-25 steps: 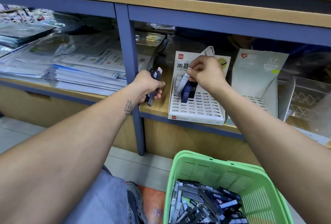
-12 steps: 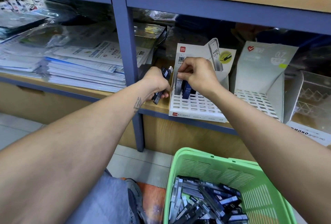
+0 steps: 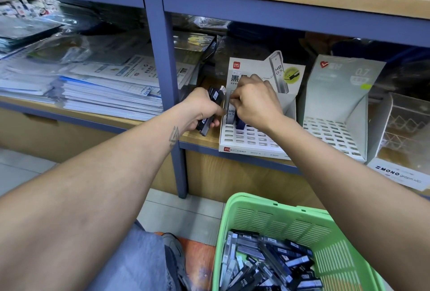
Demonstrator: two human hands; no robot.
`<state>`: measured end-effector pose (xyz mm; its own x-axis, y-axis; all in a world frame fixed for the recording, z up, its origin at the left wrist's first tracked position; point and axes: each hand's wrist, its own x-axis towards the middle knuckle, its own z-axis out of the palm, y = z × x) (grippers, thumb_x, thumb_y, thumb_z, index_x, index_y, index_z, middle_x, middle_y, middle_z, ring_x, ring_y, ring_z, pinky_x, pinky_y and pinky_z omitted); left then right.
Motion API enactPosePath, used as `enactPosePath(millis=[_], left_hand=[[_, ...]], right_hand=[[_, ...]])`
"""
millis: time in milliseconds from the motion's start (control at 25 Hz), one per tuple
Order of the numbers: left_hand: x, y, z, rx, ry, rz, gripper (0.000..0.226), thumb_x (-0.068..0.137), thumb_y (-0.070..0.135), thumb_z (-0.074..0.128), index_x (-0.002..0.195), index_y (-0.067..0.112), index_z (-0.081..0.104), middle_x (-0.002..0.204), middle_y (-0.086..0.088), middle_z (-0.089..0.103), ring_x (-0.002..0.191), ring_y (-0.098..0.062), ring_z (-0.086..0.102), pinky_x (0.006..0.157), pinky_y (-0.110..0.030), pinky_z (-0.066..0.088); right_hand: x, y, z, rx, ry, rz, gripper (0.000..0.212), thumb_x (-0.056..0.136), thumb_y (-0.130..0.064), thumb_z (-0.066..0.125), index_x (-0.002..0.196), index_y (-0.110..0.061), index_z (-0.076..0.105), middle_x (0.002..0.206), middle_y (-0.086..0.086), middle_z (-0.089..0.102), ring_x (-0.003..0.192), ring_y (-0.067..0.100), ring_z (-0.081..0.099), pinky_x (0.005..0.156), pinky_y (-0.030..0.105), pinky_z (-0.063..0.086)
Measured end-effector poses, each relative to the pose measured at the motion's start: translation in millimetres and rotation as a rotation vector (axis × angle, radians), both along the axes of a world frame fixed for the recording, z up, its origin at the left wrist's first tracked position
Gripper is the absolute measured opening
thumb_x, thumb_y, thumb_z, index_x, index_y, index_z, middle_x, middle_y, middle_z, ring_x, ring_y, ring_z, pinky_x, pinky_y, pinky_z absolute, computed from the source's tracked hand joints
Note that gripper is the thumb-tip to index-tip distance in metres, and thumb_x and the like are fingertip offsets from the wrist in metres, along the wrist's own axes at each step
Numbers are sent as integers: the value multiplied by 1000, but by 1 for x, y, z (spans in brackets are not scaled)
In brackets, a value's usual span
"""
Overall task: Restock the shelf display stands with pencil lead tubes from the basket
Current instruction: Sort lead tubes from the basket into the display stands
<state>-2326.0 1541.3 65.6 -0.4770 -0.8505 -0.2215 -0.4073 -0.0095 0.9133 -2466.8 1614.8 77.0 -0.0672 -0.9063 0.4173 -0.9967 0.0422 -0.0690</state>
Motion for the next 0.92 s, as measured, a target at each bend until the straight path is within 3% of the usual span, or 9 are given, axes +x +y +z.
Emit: enactPosePath(millis=[80, 160, 240, 320, 440, 640, 760, 920], left_hand=[[8, 0, 6, 45, 55, -95, 13, 91, 8, 73, 90, 3, 61, 67, -12, 62, 47, -19, 59, 43, -26, 47], [16, 0, 12, 95, 84, -209, 17, 94, 14, 71, 89, 3, 59, 67, -11, 61, 51, -20, 59, 45, -26, 48], [20, 3, 17, 130, 118, -293, 19, 95, 15, 70, 90, 2, 58, 68, -11, 60, 54, -20, 58, 46, -27, 48], [22, 8, 21, 148, 150, -332, 21, 94, 18, 72, 93, 2, 58, 70, -11, 59, 55, -20, 57, 47, -26, 49], [20, 17, 26, 165, 192, -361, 22, 95, 24, 70, 90, 4, 61, 70, -10, 59, 56, -19, 58, 48, -26, 50], [-1, 33, 33, 174, 230, -342, 43, 98, 43, 62, 96, 0, 61, 71, -12, 65, 58, -23, 64, 50, -28, 54], [-20, 46, 36, 163, 268, -294, 37, 98, 35, 65, 96, -2, 63, 70, -17, 69, 60, -27, 71, 52, -30, 59], [-52, 66, 40, 182, 302, -298, 29, 93, 23, 74, 101, -4, 66, 72, -23, 69, 59, -30, 71, 53, -32, 59]], right_hand=[[1, 1, 8, -68, -160, -27, 28, 93, -18, 56, 113, -17, 75, 113, 6, 69, 112, 29, 56, 93, 39, 47], [2, 0, 17, -116, -475, -89, 32, 91, -18, 57, 119, -17, 72, 111, 7, 72, 105, 25, 63, 90, 33, 51], [5, 0, 24, -46, -792, -68, 21, 92, -19, 64, 109, -15, 75, 101, 8, 75, 87, 16, 70, 81, 26, 54], [8, 4, 27, 22, -971, -15, 8, 93, -17, 70, 93, -11, 76, 83, 9, 75, 60, 3, 67, 61, 18, 52], [4, 17, 31, 66, -1173, 27, 9, 92, -19, 73, 88, -11, 73, 72, 6, 72, 54, 8, 66, 52, 19, 49], [-18, 41, 45, 98, -1282, 10, 8, 93, -14, 71, 89, -6, 72, 69, 10, 73, 58, 16, 66, 56, 23, 53], [-41, 61, 55, 28, -1351, -19, 7, 92, 2, 63, 93, 0, 69, 73, 16, 71, 60, 20, 68, 57, 22, 54], [-82, 93, 61, -52, -1258, -39, 21, 89, 11, 56, 99, 0, 70, 83, 18, 73, 64, 23, 71, 61, 23, 53]])
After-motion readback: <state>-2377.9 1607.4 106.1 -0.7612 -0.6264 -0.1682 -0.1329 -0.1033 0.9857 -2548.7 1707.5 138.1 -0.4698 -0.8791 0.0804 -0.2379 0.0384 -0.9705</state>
